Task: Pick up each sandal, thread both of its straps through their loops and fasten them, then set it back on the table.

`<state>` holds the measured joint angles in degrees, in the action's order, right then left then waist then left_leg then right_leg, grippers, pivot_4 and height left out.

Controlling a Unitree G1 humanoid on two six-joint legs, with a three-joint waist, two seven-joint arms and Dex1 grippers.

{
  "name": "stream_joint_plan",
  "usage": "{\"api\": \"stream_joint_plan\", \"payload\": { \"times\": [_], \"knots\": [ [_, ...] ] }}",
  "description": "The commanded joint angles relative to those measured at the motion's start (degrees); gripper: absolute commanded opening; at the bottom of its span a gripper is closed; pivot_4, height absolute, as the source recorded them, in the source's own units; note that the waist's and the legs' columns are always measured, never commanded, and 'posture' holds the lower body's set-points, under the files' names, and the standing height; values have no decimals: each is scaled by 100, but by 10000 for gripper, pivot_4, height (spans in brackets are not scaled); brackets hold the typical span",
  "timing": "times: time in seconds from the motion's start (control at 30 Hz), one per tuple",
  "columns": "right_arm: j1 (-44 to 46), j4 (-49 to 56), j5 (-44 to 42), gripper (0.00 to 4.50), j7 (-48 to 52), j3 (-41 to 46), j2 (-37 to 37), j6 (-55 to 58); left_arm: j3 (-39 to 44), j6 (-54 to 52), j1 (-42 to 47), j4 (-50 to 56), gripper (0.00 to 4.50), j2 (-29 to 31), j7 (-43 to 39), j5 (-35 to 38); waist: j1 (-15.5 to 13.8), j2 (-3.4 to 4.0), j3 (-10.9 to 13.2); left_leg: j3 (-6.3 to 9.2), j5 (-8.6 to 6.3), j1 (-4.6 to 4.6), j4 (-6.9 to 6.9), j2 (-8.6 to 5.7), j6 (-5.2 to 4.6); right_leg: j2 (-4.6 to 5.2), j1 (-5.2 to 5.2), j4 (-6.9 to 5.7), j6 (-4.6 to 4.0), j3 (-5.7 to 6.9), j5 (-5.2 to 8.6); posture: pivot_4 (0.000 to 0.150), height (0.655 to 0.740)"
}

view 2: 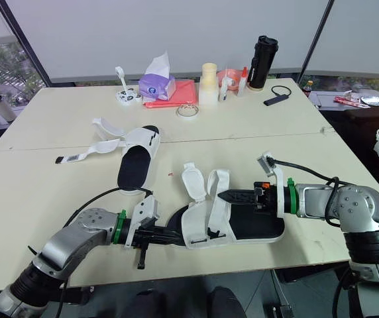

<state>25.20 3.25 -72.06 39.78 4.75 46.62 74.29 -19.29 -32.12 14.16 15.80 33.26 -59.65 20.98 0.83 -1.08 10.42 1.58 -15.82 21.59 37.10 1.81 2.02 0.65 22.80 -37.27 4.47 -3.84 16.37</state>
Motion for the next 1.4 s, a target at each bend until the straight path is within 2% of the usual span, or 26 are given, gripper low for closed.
{"api": "stream_joint_plan", "payload": {
  "times": [0.03, 0.17, 0.43, 0.7, 0.93, 1.23, 1.4],
  "knots": [
    [27, 32, 98, 527, 111, 84, -79, 66, -45, -54, -40, -135, 0, -14, 146, -140, 0, 0, 0, 0, 0, 0, 0, 0, 0, 0, 0, 0, 0, 0, 0, 1500, 7400],
    [-51, 154, 696, 527, 365, -227, 59, -80, -61, -41, -22, -157, 0, -39, 156, -150, -3, 0, 0, 0, 0, 1, 0, -1, 0, 0, 0, 2, 0, 0, 0, 1500, 7400],
    [-59, 132, 1496, 527, 1083, -294, 203, -735, -55, -19, 16, -212, 0, -56, 144, -159, -7, 0, 0, -1, -1, 0, -1, -1, -1, 0, -1, 4, 0, 1, 0, 1500, 7400],
    [261, -281, 1643, 527, 1490, -121, 226, -591, -86, 1, 28, -229, 0, -95, 154, -178, -11, 0, 0, -1, -1, 0, 2, -3, -1, 4, -2, 4, 0, 1, 0, 1500, 7400],
    [321, -183, 1718, 527, 1824, -141, 429, -468, -78, 20, 21, -245, 0, -105, 167, -184, -13, 0, 1, -1, -1, 1, 1, -3, -1, 5, -2, 5, 0, 1, 0, 1500, 7400],
    [125, 350, 2060, 527, 2194, -538, 520, -689, -85, 60, 6, -280, 0, -133, 183, -217, -11, 1, 1, -1, -1, 1, 1, -4, -1, 5, -1, 6, 0, 1, 1, 1500, 7400],
    [230, 588, 2610, 527, 2173, -966, 451, -1137, -86, 86, 6, -304, 0, -151, 205, -231, -2, 1, 1, 0, -1, 1, -1, -3, -1, 4, 0, 6, 0, 1, 0, 1500, 7400]
  ]
}}
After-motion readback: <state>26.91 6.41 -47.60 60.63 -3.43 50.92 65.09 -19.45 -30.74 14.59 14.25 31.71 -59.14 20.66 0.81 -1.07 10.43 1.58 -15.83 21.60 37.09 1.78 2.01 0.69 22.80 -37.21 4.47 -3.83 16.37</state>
